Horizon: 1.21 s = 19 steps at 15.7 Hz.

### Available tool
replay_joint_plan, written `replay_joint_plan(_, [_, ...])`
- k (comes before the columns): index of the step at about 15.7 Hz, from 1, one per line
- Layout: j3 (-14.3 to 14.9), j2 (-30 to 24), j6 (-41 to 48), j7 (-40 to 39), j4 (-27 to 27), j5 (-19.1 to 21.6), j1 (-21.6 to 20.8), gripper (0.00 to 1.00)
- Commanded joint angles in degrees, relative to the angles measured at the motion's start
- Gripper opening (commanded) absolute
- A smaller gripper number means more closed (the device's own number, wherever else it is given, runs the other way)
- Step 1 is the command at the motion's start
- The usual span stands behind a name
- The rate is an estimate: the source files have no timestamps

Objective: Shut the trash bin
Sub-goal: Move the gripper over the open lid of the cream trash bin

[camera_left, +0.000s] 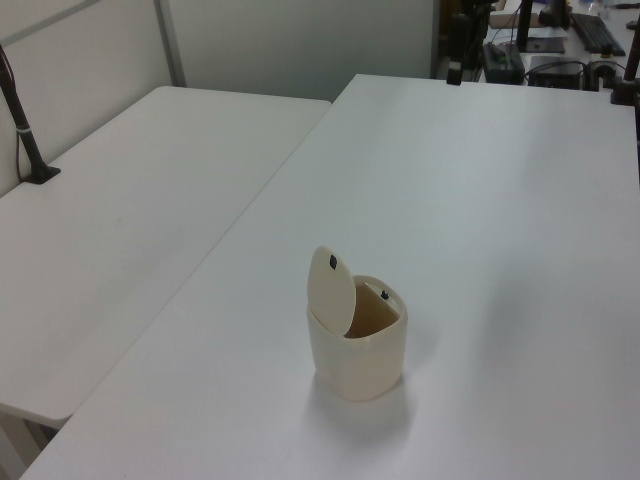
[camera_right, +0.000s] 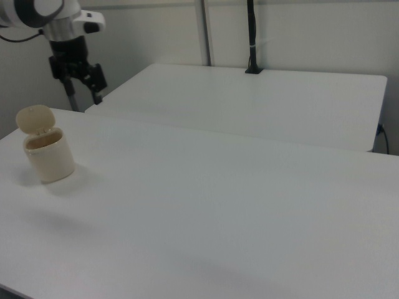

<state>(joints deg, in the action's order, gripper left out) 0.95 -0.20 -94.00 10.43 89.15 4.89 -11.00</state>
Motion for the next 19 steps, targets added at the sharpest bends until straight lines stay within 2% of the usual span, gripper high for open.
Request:
replay_joint_plan(1, [0.5, 4.8, -1.3, 8.4, -3.9, 0.8, -7.5, 1.0])
replay_joint_plan(4, [0.5, 7.9, -6.3, 14.9, -4.2, 0.6, -12.3, 1.0])
replay_joint_plan(6, [0.5, 11.0, -9.5, 21.6, -6.9, 0.8, -14.0, 1.0])
replay_joint_plan(11, [0.5, 17.0, -20.3, 32.3, -8.8, 1.2, -18.6, 1.0])
replay_joint_plan(13, [-0.1, 18.2, -25.2, 35.4, -9.6, 0.8, -20.3, 0.81])
replay_joint_plan(17, [-1.5, 21.9, -30.4, 42.8, -14.8, 0.6, -20.5, 0.16])
replay_joint_plan(18, [-1.6, 22.7, -31.2, 44.9, -15.5, 0.5, -20.8, 0.05])
replay_joint_plan(19, [-1.6, 23.1, -31.9, 45.6, -15.7, 0.2, -21.5, 0.0])
